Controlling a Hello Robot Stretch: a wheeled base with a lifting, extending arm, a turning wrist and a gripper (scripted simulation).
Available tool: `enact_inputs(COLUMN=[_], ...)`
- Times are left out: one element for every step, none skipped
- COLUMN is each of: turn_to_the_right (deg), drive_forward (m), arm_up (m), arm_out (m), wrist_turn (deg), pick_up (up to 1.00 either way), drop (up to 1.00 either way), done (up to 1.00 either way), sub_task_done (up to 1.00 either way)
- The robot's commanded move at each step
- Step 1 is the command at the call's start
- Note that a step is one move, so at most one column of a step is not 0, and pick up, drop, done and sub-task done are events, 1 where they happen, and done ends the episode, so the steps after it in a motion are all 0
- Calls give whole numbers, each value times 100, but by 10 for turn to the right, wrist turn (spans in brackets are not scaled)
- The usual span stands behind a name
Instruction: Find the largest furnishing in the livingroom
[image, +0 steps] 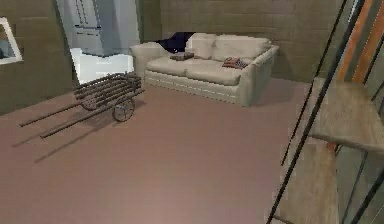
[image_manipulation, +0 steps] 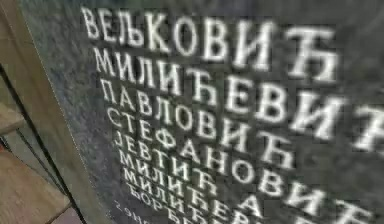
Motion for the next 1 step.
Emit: enact_inputs(turn_to_the_right=[-270], drive_forward=[0], arm_up=[0], arm_out=[0], wrist_turn=[0], pick_up=[0], drop=[0], done=[0], sub_task_done=[0])
